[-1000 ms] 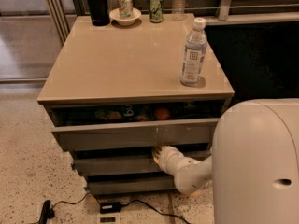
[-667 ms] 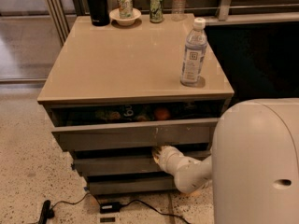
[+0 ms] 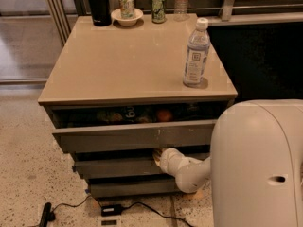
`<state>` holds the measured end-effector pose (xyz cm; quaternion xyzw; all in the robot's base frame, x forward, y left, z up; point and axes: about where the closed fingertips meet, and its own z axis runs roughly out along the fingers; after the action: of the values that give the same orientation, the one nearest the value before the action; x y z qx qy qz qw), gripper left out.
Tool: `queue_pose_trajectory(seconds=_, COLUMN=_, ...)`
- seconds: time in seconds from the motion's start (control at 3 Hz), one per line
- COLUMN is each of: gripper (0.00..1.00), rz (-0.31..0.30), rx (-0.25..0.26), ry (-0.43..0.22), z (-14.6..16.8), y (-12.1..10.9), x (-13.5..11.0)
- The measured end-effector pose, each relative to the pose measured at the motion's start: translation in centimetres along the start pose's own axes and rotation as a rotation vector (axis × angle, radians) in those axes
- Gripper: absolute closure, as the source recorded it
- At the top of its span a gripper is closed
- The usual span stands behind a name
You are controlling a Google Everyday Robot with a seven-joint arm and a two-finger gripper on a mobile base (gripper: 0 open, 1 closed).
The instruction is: Open middle drawer
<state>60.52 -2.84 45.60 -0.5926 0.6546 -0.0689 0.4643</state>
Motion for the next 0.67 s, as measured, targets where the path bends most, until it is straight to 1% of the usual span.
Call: queue_pose_trajectory(seconds=0.67, gripper=1.00, rz=-0.008, rx=-0.018, ry=0.005, z=0.67, y=0.38, x=0.21)
